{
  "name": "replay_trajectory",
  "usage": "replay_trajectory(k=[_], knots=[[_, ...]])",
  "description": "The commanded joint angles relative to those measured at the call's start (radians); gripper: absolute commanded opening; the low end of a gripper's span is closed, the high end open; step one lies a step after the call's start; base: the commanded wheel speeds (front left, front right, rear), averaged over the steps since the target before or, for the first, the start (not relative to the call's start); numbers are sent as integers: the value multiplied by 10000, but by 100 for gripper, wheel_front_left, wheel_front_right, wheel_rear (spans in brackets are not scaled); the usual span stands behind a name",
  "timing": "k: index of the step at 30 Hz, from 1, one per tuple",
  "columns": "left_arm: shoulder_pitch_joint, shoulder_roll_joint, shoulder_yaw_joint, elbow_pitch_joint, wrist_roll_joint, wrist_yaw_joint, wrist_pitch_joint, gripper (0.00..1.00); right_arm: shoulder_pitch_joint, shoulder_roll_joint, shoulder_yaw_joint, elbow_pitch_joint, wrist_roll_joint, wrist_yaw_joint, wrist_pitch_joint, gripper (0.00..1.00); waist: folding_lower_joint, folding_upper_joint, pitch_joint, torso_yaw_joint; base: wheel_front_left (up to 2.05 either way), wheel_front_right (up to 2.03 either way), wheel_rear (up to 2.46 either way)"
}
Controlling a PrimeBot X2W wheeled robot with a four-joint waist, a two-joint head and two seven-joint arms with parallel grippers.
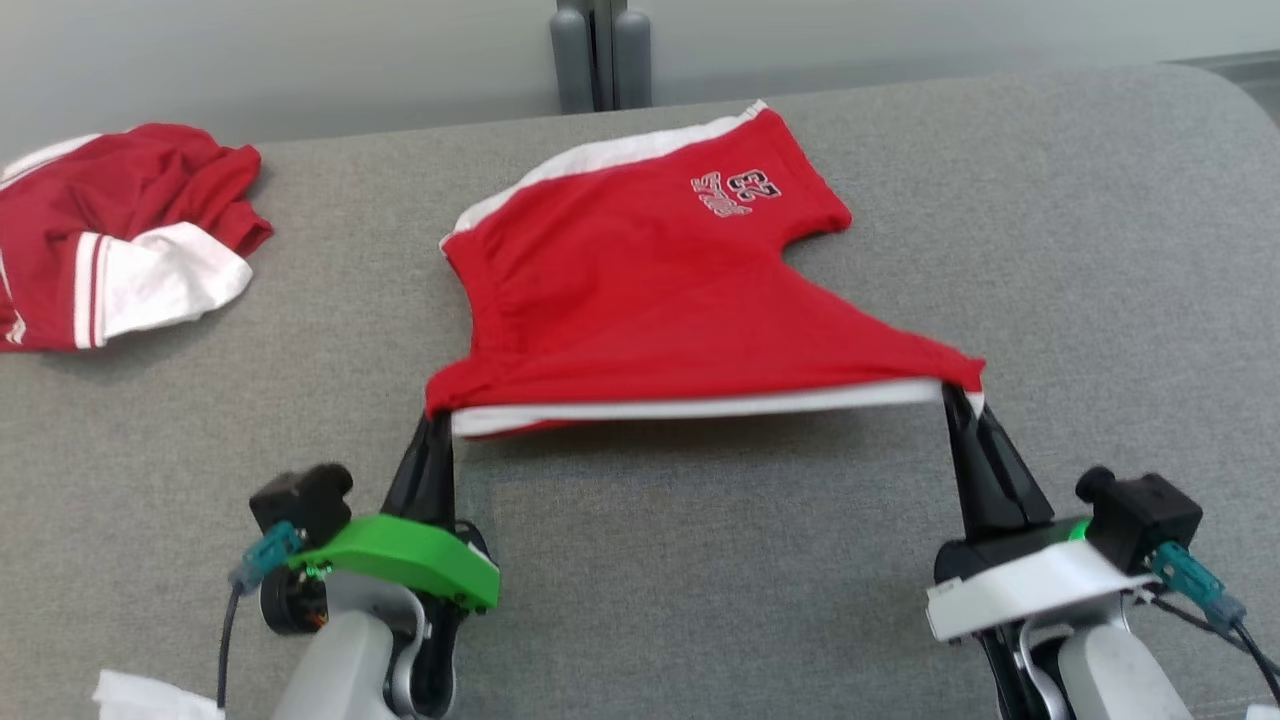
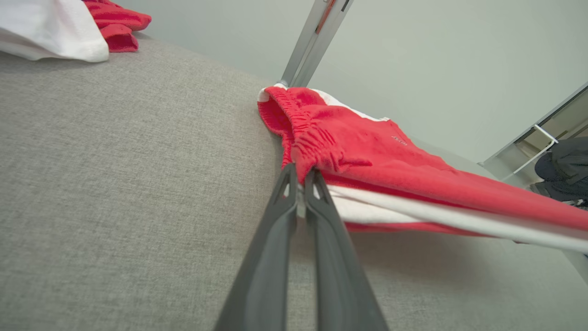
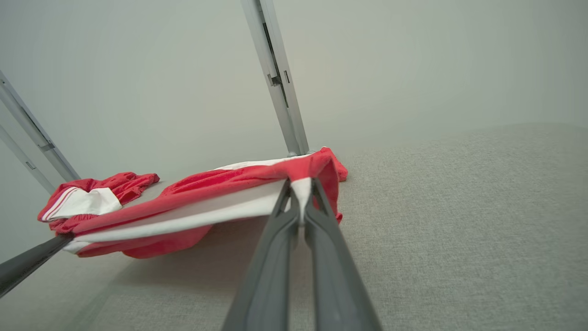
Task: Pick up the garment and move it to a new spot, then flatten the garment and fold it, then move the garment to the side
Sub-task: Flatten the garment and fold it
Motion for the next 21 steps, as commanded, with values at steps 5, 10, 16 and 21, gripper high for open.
replay_trajectory(k=[5, 10, 16, 21], knots=[[2168, 177, -121, -1950, -54, 814, 378, 0, 1883, -27, -166, -979, 8, -28, -49, 0, 0, 0, -1762, 328, 0, 0, 0], [3771, 396, -205, -4175, -59, 1478, 1016, 0, 3040, -51, -186, -1882, -54, -28, -50, 0, 0, 0, -2083, 337, 0, 0, 0], [4834, 672, -430, -5912, 158, 2133, 1718, 0, 3747, -305, -150, -2349, -146, -28, -48, 0, 0, 0, -2096, 316, 0, 0, 0], [5084, 716, -612, -6143, 253, 2413, 2076, 0, 3698, -367, -105, -2084, -64, -29, -48, 0, 0, 0, -1967, 331, 0, 0, 0]])
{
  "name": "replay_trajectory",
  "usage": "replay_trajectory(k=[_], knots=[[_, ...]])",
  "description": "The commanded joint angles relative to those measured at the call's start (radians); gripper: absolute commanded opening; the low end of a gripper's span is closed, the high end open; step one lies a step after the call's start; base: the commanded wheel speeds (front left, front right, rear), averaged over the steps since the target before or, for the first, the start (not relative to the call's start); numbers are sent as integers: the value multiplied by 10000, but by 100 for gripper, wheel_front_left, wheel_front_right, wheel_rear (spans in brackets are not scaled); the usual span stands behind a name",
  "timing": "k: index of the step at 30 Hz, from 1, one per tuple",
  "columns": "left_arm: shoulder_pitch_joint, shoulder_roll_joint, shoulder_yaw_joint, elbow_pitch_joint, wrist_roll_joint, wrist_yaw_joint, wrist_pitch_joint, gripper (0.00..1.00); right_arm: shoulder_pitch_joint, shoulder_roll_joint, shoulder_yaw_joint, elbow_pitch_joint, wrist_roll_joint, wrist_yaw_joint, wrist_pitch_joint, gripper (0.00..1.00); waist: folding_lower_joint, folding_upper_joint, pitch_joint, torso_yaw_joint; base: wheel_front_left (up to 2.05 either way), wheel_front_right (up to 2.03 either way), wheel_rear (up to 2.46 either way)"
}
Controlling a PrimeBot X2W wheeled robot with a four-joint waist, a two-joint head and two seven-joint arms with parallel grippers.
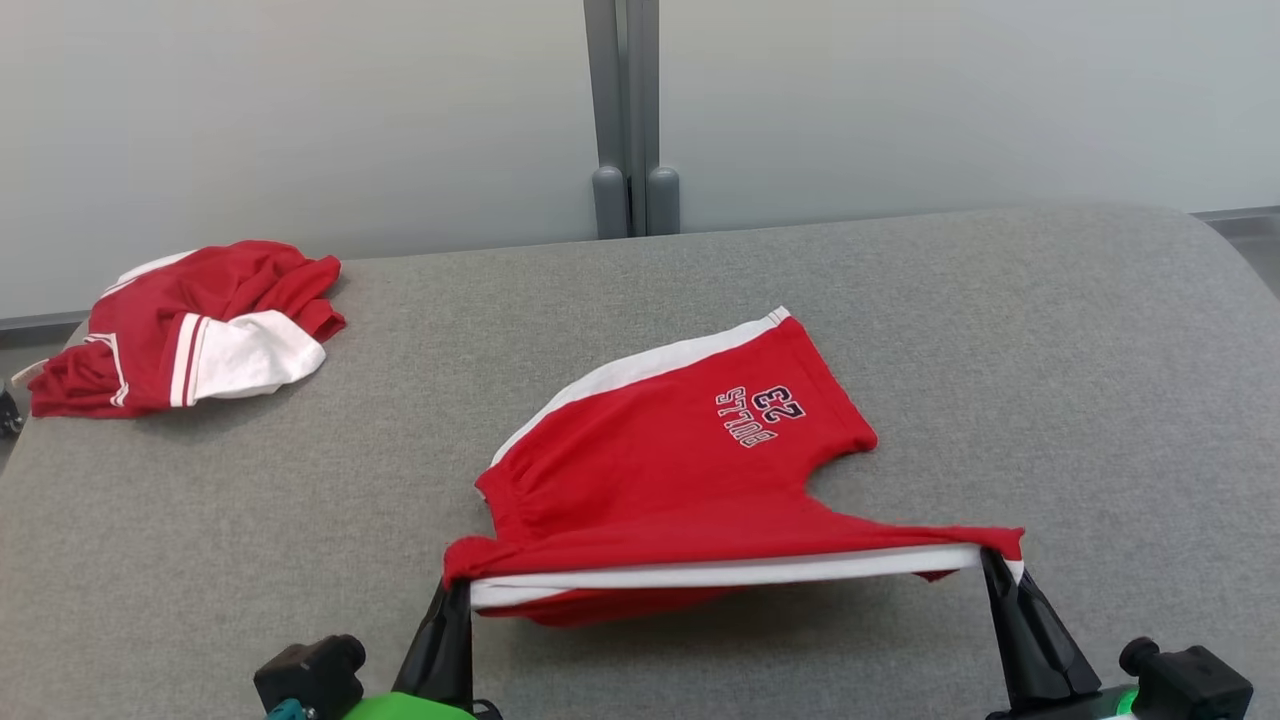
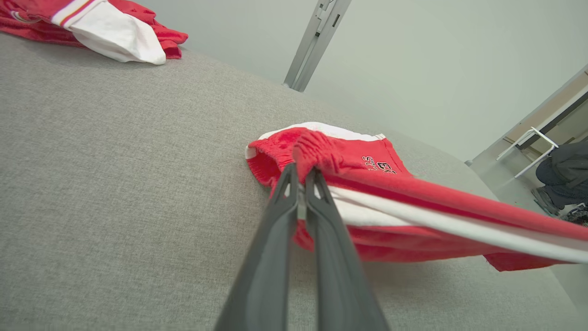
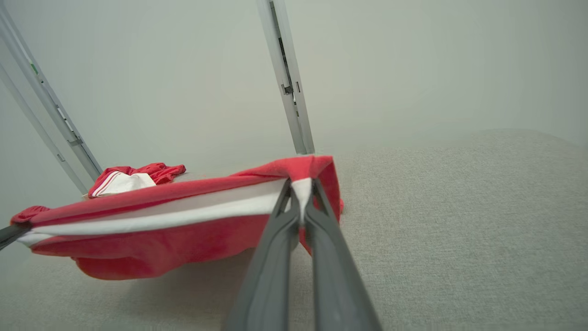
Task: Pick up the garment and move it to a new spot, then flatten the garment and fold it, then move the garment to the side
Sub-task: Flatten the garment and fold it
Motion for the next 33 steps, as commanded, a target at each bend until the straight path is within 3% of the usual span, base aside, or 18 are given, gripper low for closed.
replay_trajectory(k=[1, 9, 14, 22, 33], knots=[[115, 43, -30, 61, -9, 80, 65, 0, -98, -82, -23, 158, 24, -27, -45, 0, 1, 0, 83, 27, 0, 0, 0], [-818, -295, -371, 1153, -497, -155, 373, 0, -1350, -269, -205, 1235, 71, -27, -39, 0, 1, 0, 509, 327, 0, 0, 0], [-2354, -456, -348, 2414, -845, 47, 687, 0, -2905, -573, -268, 2405, 151, -27, -39, 0, 1, 0, 1079, 589, 0, 0, 0], [-5330, -540, -584, 4773, -1249, 344, 1037, 0, -6501, -1342, 556, 5522, 321, -29, 81, 0, 1, 0, 2261, 882, 0, 0, 0], [-7861, -569, -1961, 6945, -2419, 580, 833, 0, -9707, -1305, 1924, 9346, 1005, -27, -29, 0, 1, 0, 3088, 1185, 0, 0, 0]])
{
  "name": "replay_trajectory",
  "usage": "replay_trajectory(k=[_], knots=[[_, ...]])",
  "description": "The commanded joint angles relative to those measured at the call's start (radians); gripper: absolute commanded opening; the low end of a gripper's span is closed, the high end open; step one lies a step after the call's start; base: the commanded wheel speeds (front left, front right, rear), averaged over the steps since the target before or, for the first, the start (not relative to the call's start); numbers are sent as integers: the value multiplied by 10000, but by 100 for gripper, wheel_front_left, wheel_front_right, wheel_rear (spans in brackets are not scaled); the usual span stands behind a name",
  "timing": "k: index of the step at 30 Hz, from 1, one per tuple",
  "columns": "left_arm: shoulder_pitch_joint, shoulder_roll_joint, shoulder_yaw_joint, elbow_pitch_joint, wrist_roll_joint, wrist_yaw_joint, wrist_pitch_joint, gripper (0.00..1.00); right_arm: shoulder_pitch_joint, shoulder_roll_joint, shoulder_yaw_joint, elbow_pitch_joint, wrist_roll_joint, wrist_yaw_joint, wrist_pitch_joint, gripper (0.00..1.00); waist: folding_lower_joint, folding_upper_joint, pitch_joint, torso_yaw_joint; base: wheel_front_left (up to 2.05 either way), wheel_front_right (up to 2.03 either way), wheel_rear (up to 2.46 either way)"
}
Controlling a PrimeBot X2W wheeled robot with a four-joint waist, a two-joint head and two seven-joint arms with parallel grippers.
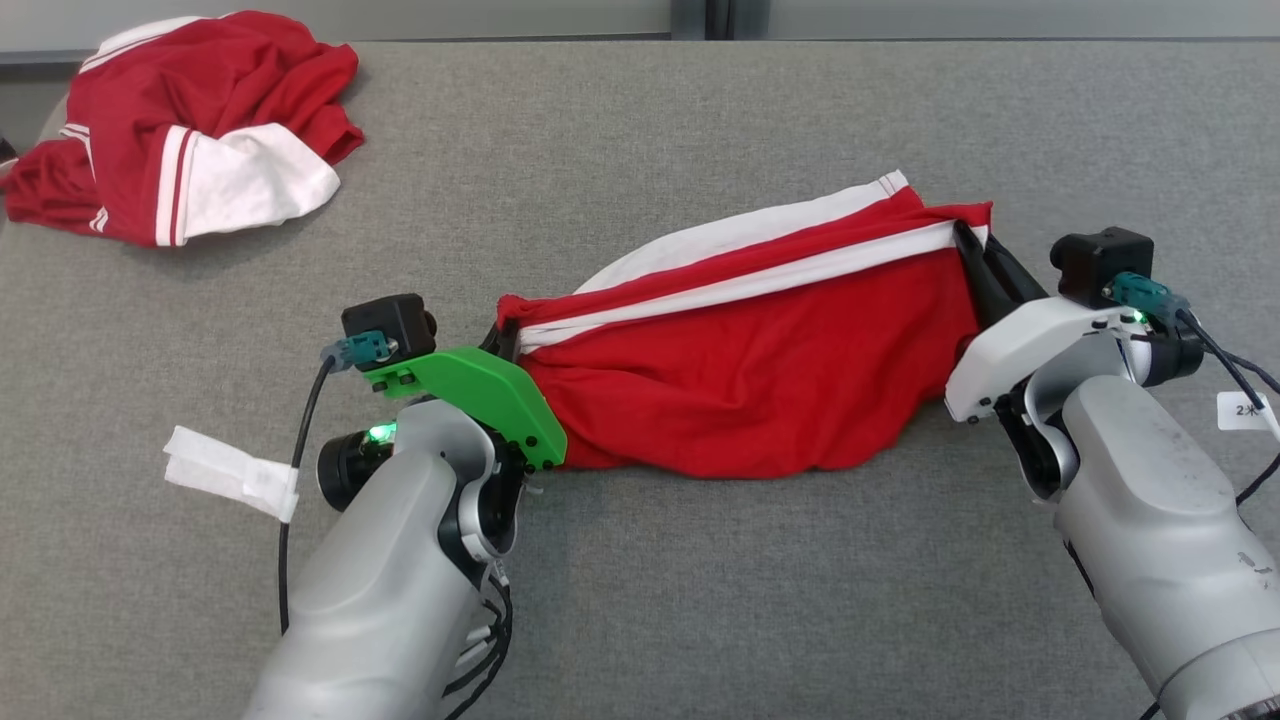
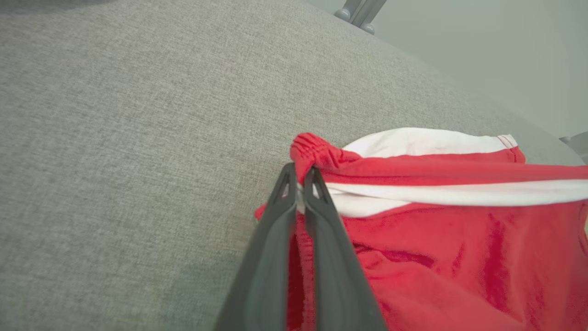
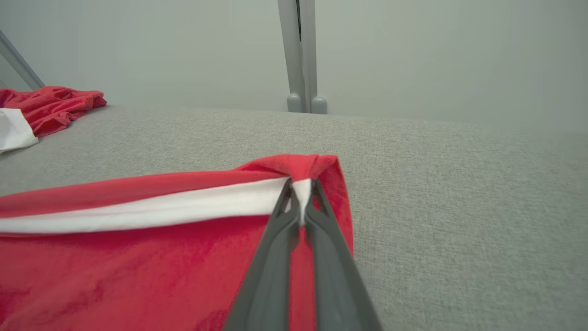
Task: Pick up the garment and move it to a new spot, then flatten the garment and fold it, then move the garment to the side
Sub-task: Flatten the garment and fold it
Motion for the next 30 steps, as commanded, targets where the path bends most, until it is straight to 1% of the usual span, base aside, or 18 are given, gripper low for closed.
replay_trajectory(k=[1, 3, 4, 5, 6, 7, 9, 10, 11, 12, 18, 24, 30], knots=[[-267, 69, -122, 186, -155, 56, -122, 0, -279, 2, 99, 309, 120, -25, -74, 0, 0, 0, 192, 135, 0, 0, 0], [-467, 68, -324, 381, -357, 37, -302, 0, -558, 52, 237, 707, 208, -24, -68, 0, 0, 0, 224, 139, 0, 0, 0], [-547, 67, -424, 454, -427, -1, -403, 27, -691, 59, 261, 838, 250, -24, -72, 0, 0, 0, 241, 146, 0, 0, 0], [-614, 66, -525, 529, -521, -36, -518, 50, -820, 63, 283, 956, 266, -24, -74, 0, 0, 0, 260, 160, 0, 0, 0], [-667, 68, -617, 577, -573, -49, -638, 96, -899, 68, 289, 1060, 286, -24, -74, 0, 0, 0, 271, 174, 0, 0, 0], [-794, 69, -827, 679, -630, -82, -885, 100, -1050, 75, 279, 1266, 288, -24, -75, 0, 0, 0, 288, 219, 0, 0, 0], [-891, 67, -1021, 748, -666, -146, -1146, 100, -1240, 47, 194, 1423, 268, -24, -76, 0, 0, 0, 306, 294, 0, 0, 0], [-940, 63, -1117, 779, -654, -176, -1302, 100, -1326, 41, 127, 1493, 233, -24, -77, 7, 0, 0, 312, 342, 0, 0, 0], [-969, 63, -1180, 801, -651, -204, -1429, 100, -1386, 30, 22, 1516, 215, -24, -77, 49, 0, 0, 314, 375, 0, 0, 0], [-991, 64, -1278, 821, -625, -243, -1559, 100, -1440, -16, -125, 1439, 137, -24, -78, 100, 0, 0, 310, 426, 0, 0, 0], [-779, 61, -1482, 740, -651, -392, -2283, 100, -1169, -18, -642, 1141, -237, -22, -74, 100, 0, 0, 145, 610, 0, 0, 0], [-239, 177, -1452, 433, -611, -488, -2616, 100, -746, -179, -967, 545, -507, -22, -74, 100, 0, 0, -164, 614, 0, 0, 0], [470, 305, -1484, -42, -671, -404, -2728, 100, 91, -368, -843, -102, -361, -22, -74, 100, 0, 0, -687, 444, 0, 0, 0]])
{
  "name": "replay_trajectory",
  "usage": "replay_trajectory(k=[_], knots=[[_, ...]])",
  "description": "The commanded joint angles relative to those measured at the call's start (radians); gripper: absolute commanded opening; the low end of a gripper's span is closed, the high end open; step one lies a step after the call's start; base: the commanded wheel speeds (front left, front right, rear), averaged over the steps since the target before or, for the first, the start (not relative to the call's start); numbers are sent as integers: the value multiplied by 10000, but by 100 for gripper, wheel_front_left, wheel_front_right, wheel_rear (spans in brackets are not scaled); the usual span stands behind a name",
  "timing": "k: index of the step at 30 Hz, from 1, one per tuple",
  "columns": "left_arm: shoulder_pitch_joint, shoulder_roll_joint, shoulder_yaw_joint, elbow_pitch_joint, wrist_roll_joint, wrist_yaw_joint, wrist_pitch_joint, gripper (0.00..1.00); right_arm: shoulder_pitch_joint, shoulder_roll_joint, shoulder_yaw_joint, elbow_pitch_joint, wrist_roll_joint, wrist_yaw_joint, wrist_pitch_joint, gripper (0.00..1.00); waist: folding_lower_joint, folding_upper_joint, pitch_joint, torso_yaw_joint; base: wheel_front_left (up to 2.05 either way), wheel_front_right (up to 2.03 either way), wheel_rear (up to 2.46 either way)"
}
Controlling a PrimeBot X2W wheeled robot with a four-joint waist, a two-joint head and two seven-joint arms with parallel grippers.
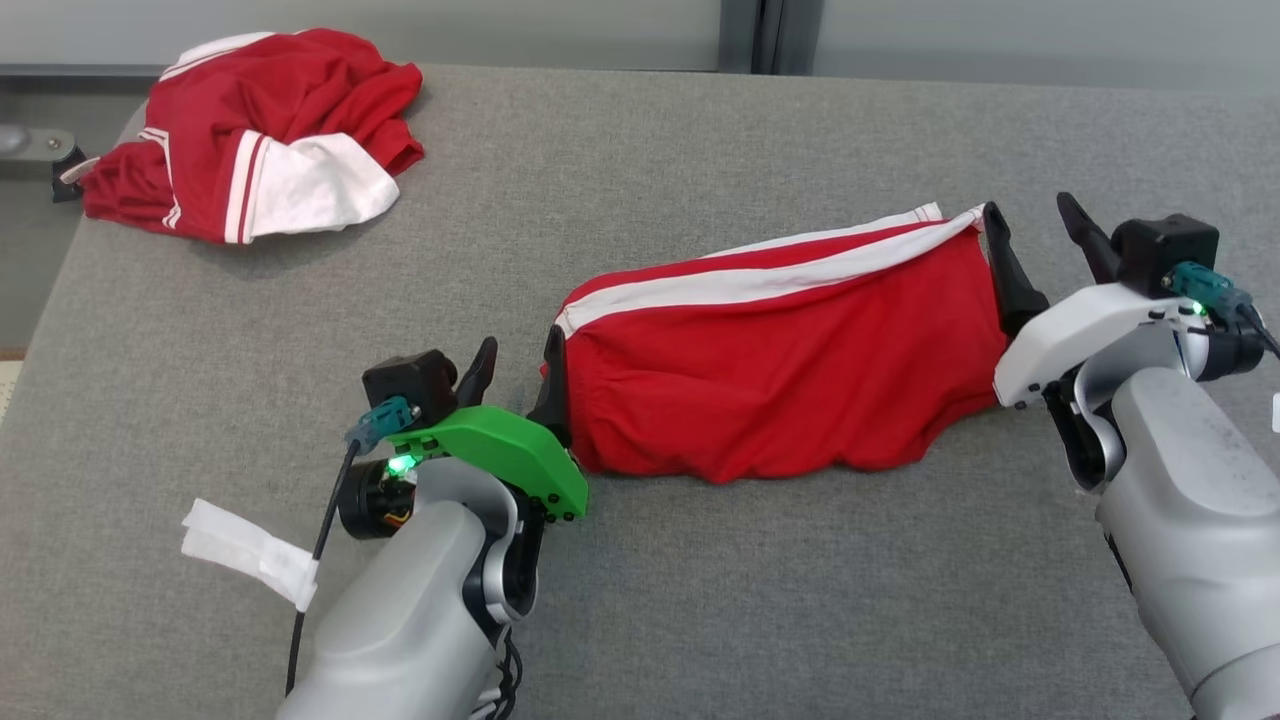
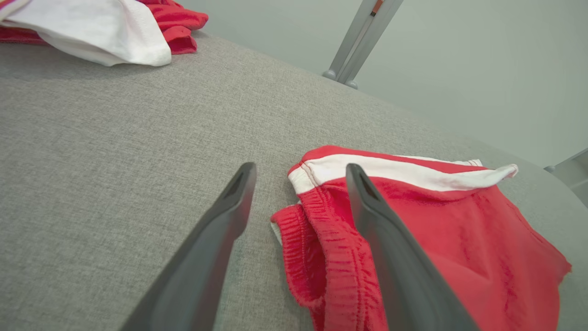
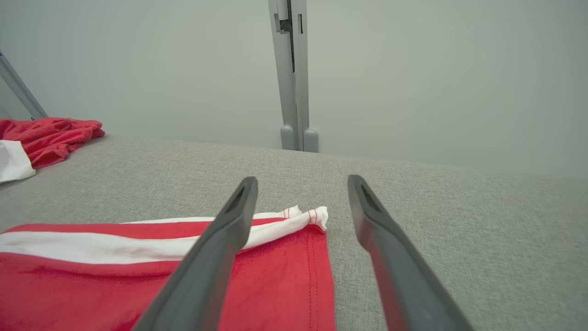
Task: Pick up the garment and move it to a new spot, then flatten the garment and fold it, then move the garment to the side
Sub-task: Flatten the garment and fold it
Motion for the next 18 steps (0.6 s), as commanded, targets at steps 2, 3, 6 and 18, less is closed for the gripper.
replay_trajectory(k=[2, 3, 6, 18], knots=[[319, 88, 1, -165, -41, 89, -40, 100, 467, -113, 131, -240, 100, -18, -32, 100, 0, 0, -409, -196, 0, 0, 0], [453, 127, -8, -247, -58, 136, -5, 100, 694, -163, 179, -397, 165, -18, -32, 100, 0, 0, -529, -267, 0, 0, 0], [698, 173, -51, -381, -110, 211, 85, 100, 1187, -229, 281, -735, 276, -18, -32, 100, 0, 0, -741, -418, 0, 0, 0], [1345, 360, -38, -524, -274, 557, 238, 100, 3473, -67, -358, -2487, 229, -18, -32, 100, 0, 0, -1196, -1149, 0, 0, 0]])
